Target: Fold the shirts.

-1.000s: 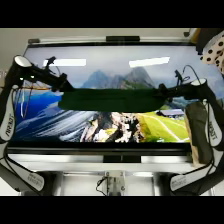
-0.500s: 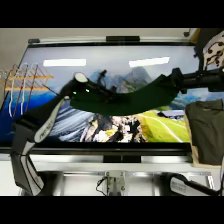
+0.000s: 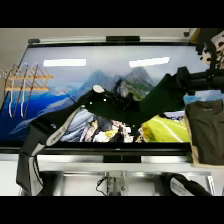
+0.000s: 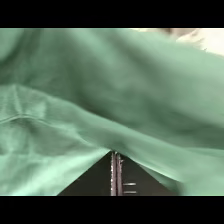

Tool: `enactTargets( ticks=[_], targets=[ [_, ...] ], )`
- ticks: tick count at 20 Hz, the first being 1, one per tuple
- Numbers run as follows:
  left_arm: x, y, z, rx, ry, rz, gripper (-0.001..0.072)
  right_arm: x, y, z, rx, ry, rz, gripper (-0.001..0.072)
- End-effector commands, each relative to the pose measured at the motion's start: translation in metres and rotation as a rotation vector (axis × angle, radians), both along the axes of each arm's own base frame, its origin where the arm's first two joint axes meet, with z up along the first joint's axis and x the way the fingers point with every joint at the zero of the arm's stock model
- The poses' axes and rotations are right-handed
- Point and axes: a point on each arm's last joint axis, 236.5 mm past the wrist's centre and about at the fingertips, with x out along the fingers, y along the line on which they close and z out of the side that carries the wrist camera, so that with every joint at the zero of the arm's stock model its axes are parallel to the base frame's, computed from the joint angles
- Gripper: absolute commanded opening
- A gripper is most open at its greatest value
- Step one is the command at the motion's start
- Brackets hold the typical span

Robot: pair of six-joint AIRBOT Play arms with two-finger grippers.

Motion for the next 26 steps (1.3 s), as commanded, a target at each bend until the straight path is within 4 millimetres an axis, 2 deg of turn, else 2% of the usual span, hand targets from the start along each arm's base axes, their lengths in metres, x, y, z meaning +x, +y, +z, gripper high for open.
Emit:
enactTargets(
  ticks=[1, 2, 4, 6, 8, 10, 12, 15, 16, 18, 19, 21, 22, 24, 25, 26],
  targets=[
    [0.035, 0.070, 0.026, 0.085, -0.115, 0.013, 0.0030, 0.011, 0.024, -0.013, -0.034, -0.011, 0.029, 0.0070],
    [0.047, 0.103, 0.035, 0.147, -0.154, 0.030, 0.0030, 0.017, 0.039, -0.020, -0.031, -0.011, 0.051, 0.0070],
    [0.070, 0.182, 0.055, 0.306, -0.238, 0.088, 0.0030, 0.029, 0.072, -0.039, -0.027, -0.013, 0.095, 0.0070],
    [0.084, 0.260, 0.081, 0.425, -0.293, 0.172, 0.0031, 0.041, 0.109, -0.062, -0.014, -0.013, 0.129, 0.0070],
    [0.090, 0.322, 0.115, 0.469, -0.334, 0.273, 0.0031, 0.051, 0.153, -0.081, 0.028, -0.031, 0.165, 0.0070],
    [0.093, 0.368, 0.146, 0.481, -0.373, 0.375, 0.0032, 0.058, 0.193, -0.100, 0.086, -0.034, 0.178, 0.0070],
    [0.092, 0.398, 0.168, 0.492, -0.404, 0.447, 0.0032, 0.062, 0.223, -0.129, 0.100, -0.010, 0.171, 0.0070],
    [0.085, 0.415, 0.179, 0.502, -0.413, 0.470, 0.0032, 0.061, 0.257, -0.168, 0.132, 0.056, 0.143, 0.0071],
    [0.084, 0.414, 0.178, 0.502, -0.410, 0.465, 0.0032, 0.060, 0.270, -0.176, 0.169, 0.082, 0.127, 0.0110],
    [0.083, 0.411, 0.178, 0.502, -0.416, 0.454, 0.0032, 0.062, 0.287, -0.178, 0.236, 0.092, 0.112, 0.0642],
    [0.083, 0.409, 0.178, 0.501, -0.417, 0.450, 0.0032, 0.063, 0.289, -0.172, 0.260, 0.066, 0.126, 0.0645],
    [0.082, 0.407, 0.177, 0.501, -0.418, 0.441, 0.0032, 0.072, 0.273, -0.160, 0.260, 0.039, 0.119, 0.0644],
    [0.082, 0.407, 0.177, 0.501, -0.419, 0.440, 0.0032, 0.079, 0.256, -0.152, 0.244, 0.019, 0.115, 0.0644],
    [0.082, 0.407, 0.177, 0.502, -0.425, 0.436, 0.0032, 0.088, 0.211, -0.138, 0.189, 0.010, 0.099, 0.0644],
    [0.082, 0.407, 0.177, 0.504, -0.433, 0.430, 0.0032, 0.089, 0.183, -0.135, 0.136, 0.018, 0.094, 0.0645],
    [0.082, 0.406, 0.177, 0.504, -0.436, 0.429, 0.0032, 0.086, 0.146, -0.139, 0.043, 0.044, 0.088, 0.0644]
  ],
)
